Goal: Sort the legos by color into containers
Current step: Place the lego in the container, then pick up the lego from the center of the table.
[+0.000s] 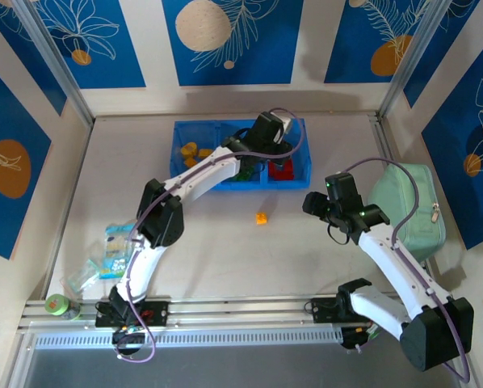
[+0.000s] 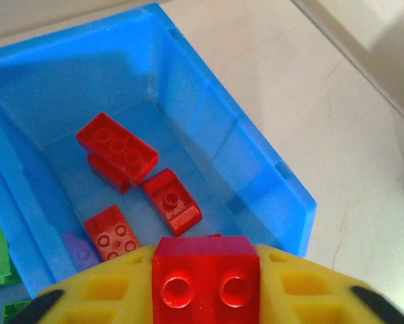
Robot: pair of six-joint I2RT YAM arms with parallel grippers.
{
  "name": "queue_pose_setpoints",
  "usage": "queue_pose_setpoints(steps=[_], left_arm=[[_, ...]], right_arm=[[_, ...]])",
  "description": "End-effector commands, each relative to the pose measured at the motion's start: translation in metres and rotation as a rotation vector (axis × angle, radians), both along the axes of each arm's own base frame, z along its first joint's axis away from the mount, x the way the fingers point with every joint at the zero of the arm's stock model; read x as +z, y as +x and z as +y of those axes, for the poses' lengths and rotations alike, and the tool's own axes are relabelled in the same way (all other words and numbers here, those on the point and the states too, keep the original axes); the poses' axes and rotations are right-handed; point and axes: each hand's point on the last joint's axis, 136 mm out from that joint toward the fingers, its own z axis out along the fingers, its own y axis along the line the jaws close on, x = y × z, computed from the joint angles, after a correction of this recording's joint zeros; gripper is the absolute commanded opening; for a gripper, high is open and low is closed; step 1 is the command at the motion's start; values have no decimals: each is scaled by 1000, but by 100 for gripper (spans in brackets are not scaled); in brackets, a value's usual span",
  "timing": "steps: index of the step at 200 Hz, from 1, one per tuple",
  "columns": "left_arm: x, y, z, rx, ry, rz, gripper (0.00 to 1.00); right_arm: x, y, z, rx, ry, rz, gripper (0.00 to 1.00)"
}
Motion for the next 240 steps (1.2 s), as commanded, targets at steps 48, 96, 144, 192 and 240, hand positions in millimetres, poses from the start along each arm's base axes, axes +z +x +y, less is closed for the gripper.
queue_pose_setpoints(steps=[48, 96, 144, 192, 240], left_arm=[[40, -7, 25, 2, 19, -56, 71], [50, -43, 64, 35, -24, -106, 71], [26, -81, 114, 114, -23, -84, 71], [-11, -115, 167, 205, 15, -33, 71], [-29, -135, 219, 329, -55, 5, 73]], right_arm=[[-6, -11, 1, 17, 18, 27, 70], [-13, -6, 24, 118, 26, 59, 72], [-25, -3, 60, 232, -8, 121, 74], [-37, 3, 96, 327, -41, 189, 76], [-54, 14, 134, 422, -80, 268, 78]])
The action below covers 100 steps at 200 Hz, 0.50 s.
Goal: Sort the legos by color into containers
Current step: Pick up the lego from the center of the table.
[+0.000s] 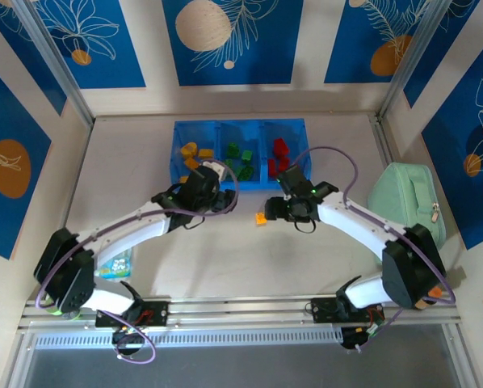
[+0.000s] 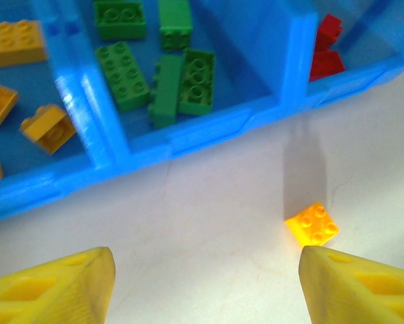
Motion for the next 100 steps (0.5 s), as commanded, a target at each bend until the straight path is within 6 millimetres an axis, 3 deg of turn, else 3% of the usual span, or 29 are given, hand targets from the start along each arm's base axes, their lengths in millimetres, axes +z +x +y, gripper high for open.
queue_pose_setpoints(steps=[1, 45, 100], left_arm=[[10, 3, 24, 108, -99, -30, 73], [-21, -23, 42, 136, -133, 45, 72], [-54, -54, 73, 189, -107, 99, 71]], right_arm=[[-4, 5, 23, 64, -2, 34, 78], [-28, 20, 43, 101, -47, 99, 75], [-59, 21, 60, 137, -107, 172, 68]])
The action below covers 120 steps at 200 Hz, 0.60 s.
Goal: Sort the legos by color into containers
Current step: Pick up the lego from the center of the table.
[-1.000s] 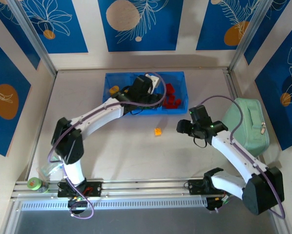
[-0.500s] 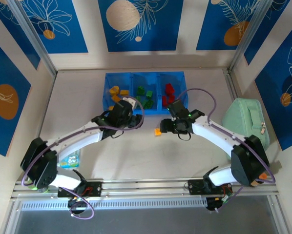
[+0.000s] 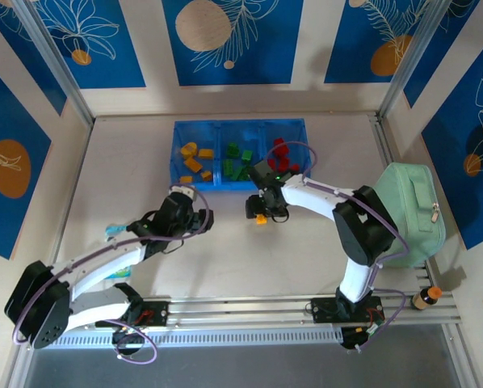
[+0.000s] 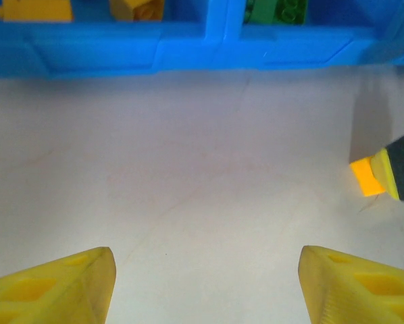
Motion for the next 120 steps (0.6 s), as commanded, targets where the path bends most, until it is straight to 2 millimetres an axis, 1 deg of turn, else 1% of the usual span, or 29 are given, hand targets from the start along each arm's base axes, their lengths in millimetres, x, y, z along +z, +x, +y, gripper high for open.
queue_pose_setpoints(steps=[1, 31, 69, 86, 99, 120], left_arm=[[-4, -8, 9, 34, -23, 13, 71], [-10, -17, 17, 41, -18, 23, 71], [-13, -23, 25, 49, -5, 21, 70], [-17, -28, 33, 59, 26, 29, 70], [-22, -33, 41, 75, 46, 41, 69], [-30, -43, 48, 100, 27, 58, 69]], right_arm=[[-8, -4, 8, 30, -21, 43, 68], [-16, -4, 9, 30, -66, 66, 56], [-11, -5, 18, 51, -106, 56, 37], [-2, -1, 24, 60, -96, 39, 32], [6, 3, 29, 66, -85, 22, 31], [26, 14, 40, 83, -61, -19, 31]])
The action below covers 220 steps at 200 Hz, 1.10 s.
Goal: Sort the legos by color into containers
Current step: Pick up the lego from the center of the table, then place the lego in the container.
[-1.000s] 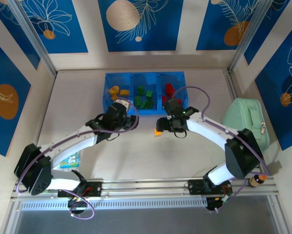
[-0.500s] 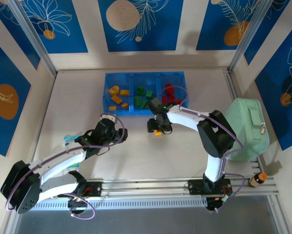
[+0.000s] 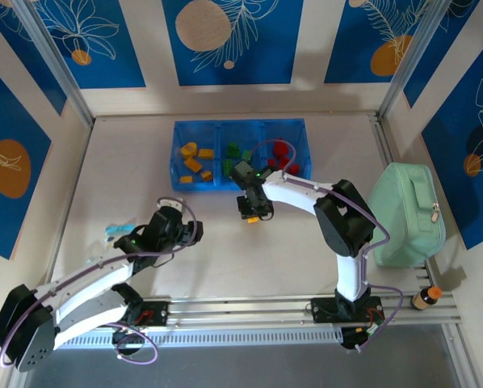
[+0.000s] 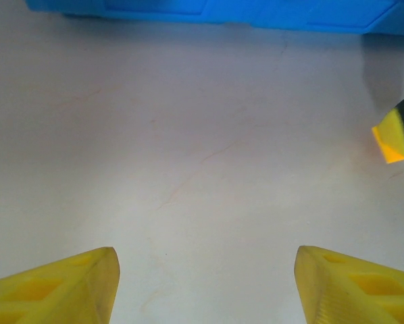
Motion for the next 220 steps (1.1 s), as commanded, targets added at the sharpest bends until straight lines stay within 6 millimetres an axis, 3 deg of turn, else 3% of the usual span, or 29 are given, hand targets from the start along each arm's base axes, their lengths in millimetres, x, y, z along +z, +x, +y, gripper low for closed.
queue_pose_setpoints(steps=[1, 76, 108, 183, 191, 202, 220], left_arm=[[-15, -14, 18, 48, 22, 40, 69], [-30, -31, 31, 83, 12, 76, 67], [-28, -34, 33, 82, 13, 72, 67], [-14, -41, 40, 91, -19, 33, 67], [-12, -41, 40, 93, -21, 30, 67], [-10, -41, 41, 96, -22, 26, 67], [-5, -41, 41, 96, -21, 16, 67]], right_arm=[[24, 11, 8, 19, 6, -42, 31], [104, 66, 69, 111, 133, -201, 32], [126, 92, 99, 149, 173, -240, 32], [122, 134, 148, 177, 294, -265, 33], [124, 136, 153, 180, 326, -264, 37], [127, 137, 158, 183, 355, -267, 54], [134, 137, 159, 183, 374, -275, 62]])
